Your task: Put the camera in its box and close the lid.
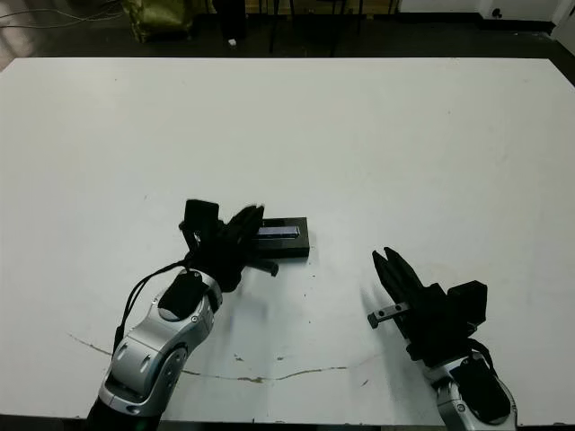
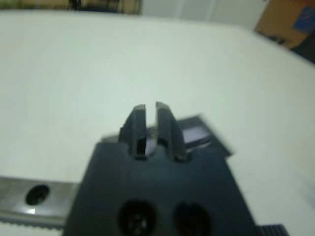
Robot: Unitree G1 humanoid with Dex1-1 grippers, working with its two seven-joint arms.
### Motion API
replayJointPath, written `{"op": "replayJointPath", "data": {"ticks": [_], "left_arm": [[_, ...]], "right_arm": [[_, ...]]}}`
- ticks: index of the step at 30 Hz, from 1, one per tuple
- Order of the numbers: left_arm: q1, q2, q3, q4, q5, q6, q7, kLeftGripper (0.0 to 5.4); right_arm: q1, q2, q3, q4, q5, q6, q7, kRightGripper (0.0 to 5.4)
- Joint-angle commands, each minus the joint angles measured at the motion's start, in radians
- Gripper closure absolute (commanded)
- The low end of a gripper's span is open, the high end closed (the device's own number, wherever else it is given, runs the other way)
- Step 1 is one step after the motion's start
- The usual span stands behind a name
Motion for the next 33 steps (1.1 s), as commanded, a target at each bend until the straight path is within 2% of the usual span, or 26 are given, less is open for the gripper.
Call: {"op": "replayJointPath", "data": {"ticks": [1, 6, 18, 26, 33], "left_arm": [[0.0, -0.08, -0.008, 0.064, -0.003, 0.047, 0.024, 5.36], [0.008, -0.081, 0.008, 0.104, -0.045, 0.124, 0.045, 5.36], [0.058, -0.003, -0.044, 0.063, -0.049, 0.162, 0.007, 5.36], [0.019, -0.024, 0.066, -0.09, -0.115, 0.257, 0.022, 5.36], [-0.01, 0.002, 0.209, -0.267, -0.227, 0.301, -0.011, 5.36]], "right_arm": [[0.016, 0.004, 0.002, 0.005, -0.004, 0.009, -0.006, 5.4], [0.014, 0.004, 0.003, 0.002, -0.005, 0.012, -0.007, 5.4], [0.01, 0.002, 0.003, 0.01, -0.004, 0.007, 0.0, 5.4], [0.006, 0.003, 0.0, 0.001, -0.006, 0.013, -0.01, 5.4], [0.009, 0.004, -0.004, -0.065, -0.023, 0.031, -0.057, 5.4]]}}
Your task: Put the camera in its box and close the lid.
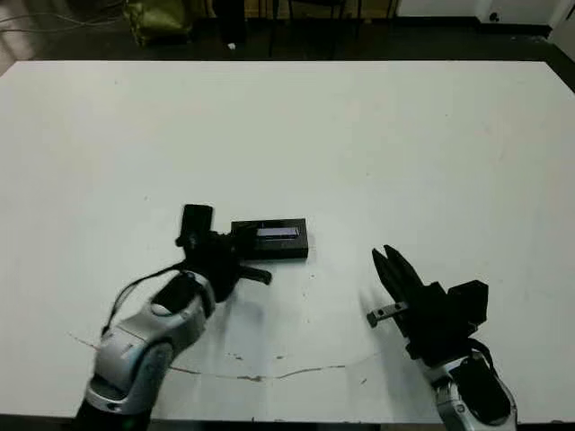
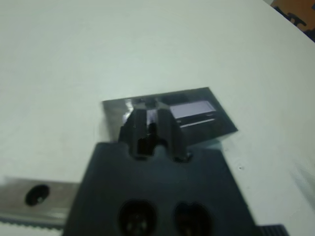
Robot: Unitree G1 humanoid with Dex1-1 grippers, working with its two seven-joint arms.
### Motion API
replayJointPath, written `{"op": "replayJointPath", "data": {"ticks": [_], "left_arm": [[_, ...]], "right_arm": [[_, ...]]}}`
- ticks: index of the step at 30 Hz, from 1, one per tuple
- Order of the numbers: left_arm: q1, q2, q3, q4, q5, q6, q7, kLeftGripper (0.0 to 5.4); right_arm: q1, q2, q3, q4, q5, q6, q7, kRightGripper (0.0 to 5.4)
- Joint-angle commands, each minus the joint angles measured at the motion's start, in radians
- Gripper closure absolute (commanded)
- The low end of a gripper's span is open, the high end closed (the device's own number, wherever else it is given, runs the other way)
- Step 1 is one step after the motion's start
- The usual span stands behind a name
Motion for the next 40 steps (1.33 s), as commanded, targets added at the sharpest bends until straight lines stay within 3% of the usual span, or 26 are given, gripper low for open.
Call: {"op": "replayJointPath", "data": {"ticks": [1, 8, 15, 20, 26, 29, 33, 40], "left_arm": [[-0.008, 0.008, 0.069, -0.092, -0.041, 0.036, -0.015, 5.36], [-0.048, 0.095, 0.277, -0.218, -0.129, 0.031, -0.054, 5.36], [-0.011, 0.208, 0.386, -0.192, -0.102, -0.264, -0.184, 5.36], [-0.01, 0.26, 0.394, -0.021, 0.01, -0.513, -0.221, 5.36], [-0.077, 0.279, 0.436, 0.155, 0.036, -0.617, -0.191, 5.36], [-0.089, 0.27, 0.441, 0.185, 0.051, -0.631, -0.158, 5.36], [-0.104, 0.266, 0.438, 0.219, 0.064, -0.654, -0.136, 5.36], [-0.118, 0.26, 0.422, 0.242, 0.071, -0.666, -0.123, 5.36]], "right_arm": [[0.01, 0.0, -0.007, -0.044, -0.027, 0.035, -0.04, 5.4], [-0.1, -0.022, -0.064, -0.117, 0.006, 0.084, -0.078, 5.4], [-0.315, -0.04, -0.083, -0.12, -0.032, 0.224, -0.171, 5.4], [-0.472, -0.034, -0.064, -0.07, -0.069, 0.316, -0.225, 5.4], [-0.632, -0.025, -0.047, 0.007, -0.149, 0.39, -0.288, 5.4], [-0.664, 0.006, -0.027, 0.044, -0.206, 0.384, -0.336, 5.4], [-0.666, 0.034, -0.009, 0.113, -0.257, 0.325, -0.358, 5.4], [-0.67, 0.058, -0.014, 0.187, -0.276, 0.276, -0.351, 5.4]]}}
